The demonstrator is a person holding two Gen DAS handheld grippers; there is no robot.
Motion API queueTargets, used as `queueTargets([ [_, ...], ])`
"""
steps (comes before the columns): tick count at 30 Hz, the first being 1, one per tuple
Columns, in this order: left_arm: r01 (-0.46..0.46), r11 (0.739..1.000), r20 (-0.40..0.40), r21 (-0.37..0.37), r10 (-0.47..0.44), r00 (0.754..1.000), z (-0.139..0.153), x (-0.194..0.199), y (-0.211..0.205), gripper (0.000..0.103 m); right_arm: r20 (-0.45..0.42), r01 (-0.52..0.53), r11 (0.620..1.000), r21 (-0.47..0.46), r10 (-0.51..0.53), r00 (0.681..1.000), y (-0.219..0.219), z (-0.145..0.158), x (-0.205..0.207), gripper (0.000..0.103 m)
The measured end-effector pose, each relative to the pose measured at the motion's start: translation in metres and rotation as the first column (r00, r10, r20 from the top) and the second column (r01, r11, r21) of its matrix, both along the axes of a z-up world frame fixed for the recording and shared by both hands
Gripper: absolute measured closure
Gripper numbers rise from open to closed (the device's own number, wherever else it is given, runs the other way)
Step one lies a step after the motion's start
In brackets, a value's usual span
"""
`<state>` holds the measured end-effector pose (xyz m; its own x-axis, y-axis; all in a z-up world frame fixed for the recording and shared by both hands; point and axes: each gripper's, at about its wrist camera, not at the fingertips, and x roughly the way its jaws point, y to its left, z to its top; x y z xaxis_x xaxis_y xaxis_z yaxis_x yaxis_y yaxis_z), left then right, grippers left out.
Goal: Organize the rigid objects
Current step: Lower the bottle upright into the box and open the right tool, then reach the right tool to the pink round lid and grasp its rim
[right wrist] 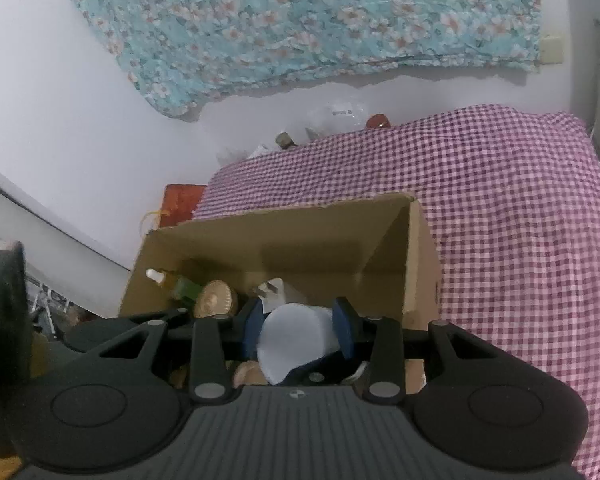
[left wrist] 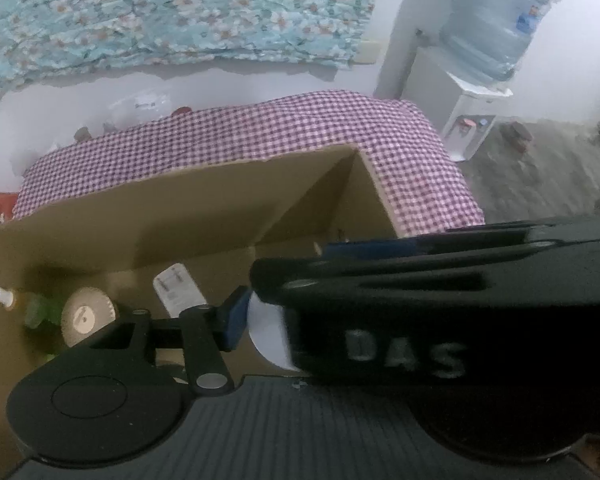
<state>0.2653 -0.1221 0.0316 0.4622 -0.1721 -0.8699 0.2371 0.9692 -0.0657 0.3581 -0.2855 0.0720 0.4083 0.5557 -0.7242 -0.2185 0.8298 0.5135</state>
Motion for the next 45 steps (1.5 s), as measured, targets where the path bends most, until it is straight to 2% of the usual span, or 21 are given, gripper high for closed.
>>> queueTargets([
  [5, 0.005, 1.000, -0.013, 0.005, -0.005, 1.000, -0.001, -0.001, -0.005, 0.047, 0.011, 0.001, 1.000, -0.015, -0.001, 1.000, 0.001, 0.000, -0.002, 0.061],
  [9, -0.001, 1.000, -0.005, 0.010, 0.001, 1.000, 0.003, -0.001, -0.005, 0.038, 0.019, 0.018, 1.000, -0.010, -0.018, 1.000, -0.002, 0.004, -0.002, 0.061],
  [17, -0.009, 1.000, 0.069, 0.022, 0.007, 0.998, 0.032, -0.022, 0.002, 0.032, 0.066, 0.094, 0.992, 0.079, -0.100, 0.993, -0.027, 0.028, -0.015, 0.061],
  [22, -0.024, 0.999, 0.121, -0.038, 0.028, 0.992, 0.066, -0.055, 0.036, 0.027, 0.111, 0.135, 0.978, 0.160, -0.154, 0.982, -0.045, 0.051, -0.056, 0.061],
  [25, -0.041, 0.996, 0.149, -0.076, 0.052, 0.988, 0.086, -0.089, 0.063, 0.024, 0.122, 0.151, 0.965, 0.213, -0.179, 0.976, -0.054, 0.061, -0.091, 0.061],
  [28, -0.089, 0.993, 0.155, -0.082, 0.101, 0.983, 0.093, -0.125, 0.091, 0.021, 0.120, 0.156, 0.955, 0.251, -0.191, 0.974, -0.053, 0.061, -0.132, 0.061],
  [30, -0.137, 0.988, 0.146, -0.073, 0.146, 0.978, 0.089, -0.145, 0.110, 0.021, 0.087, 0.151, 0.949, 0.277, -0.181, 0.980, -0.046, 0.052, -0.154, 0.061],
  [34, -0.216, 0.976, 0.091, -0.025, 0.218, 0.972, 0.059, -0.176, 0.142, 0.021, -0.034, 0.118, 0.943, 0.312, -0.113, 0.993, -0.011, 0.014, -0.185, 0.061],
  [40, -0.307, 0.951, -0.027, 0.036, 0.308, 0.951, -0.006, -0.202, 0.170, 0.021, -0.193, 0.022, 0.960, 0.281, 0.034, 0.981, 0.069, -0.040, -0.188, 0.061],
  [45, -0.293, 0.952, -0.101, 0.087, 0.301, 0.948, -0.045, -0.204, 0.175, 0.021, -0.271, -0.070, 0.975, 0.212, 0.128, 0.954, 0.128, -0.071, -0.180, 0.061],
])
